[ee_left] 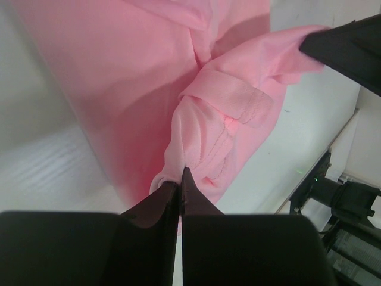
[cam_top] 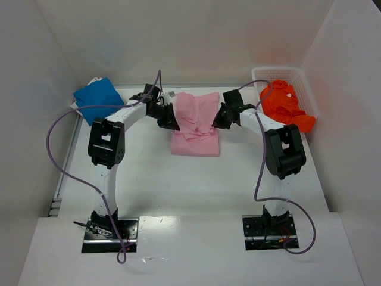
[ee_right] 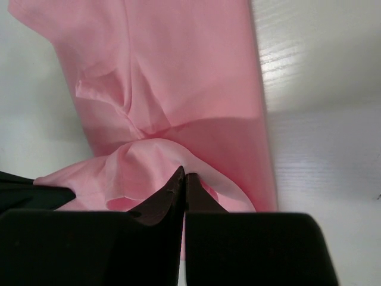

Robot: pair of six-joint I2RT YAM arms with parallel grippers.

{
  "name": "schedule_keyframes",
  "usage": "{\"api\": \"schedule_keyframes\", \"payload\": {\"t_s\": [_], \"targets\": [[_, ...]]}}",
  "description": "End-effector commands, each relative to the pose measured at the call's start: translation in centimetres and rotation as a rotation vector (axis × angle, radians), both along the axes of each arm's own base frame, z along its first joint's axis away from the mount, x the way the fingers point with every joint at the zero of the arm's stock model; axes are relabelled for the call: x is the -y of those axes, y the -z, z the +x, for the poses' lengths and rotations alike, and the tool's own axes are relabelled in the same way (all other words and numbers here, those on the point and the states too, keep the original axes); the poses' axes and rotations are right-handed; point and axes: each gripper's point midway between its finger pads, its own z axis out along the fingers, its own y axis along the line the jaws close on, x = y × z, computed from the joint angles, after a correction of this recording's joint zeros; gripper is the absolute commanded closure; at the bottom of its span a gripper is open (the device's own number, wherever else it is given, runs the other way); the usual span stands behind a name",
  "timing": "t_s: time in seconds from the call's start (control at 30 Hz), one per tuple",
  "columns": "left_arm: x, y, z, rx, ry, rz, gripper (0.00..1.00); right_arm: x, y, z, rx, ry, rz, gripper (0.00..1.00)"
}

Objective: Fold and stack the t-shirts
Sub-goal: Fold the folded rectangular tshirt in 1/3 of the way

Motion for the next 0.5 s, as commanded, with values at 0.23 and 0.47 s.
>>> {"api": "schedule_keyframes", "payload": {"t_s": [0.23, 0.47], "targets": [[-0.2, 2.5, 2.3, 0.002, -0.014, 0.006, 0.86, 1.8, 0.0, 3.9, 0.053, 0.016, -0.038, 0.99], [-1.4, 2.7, 4.1, 0.020, -0.047, 0.011, 0.64, 2.5, 1.1, 4.4, 0.042, 0.010, -0.045, 0.92]]}}
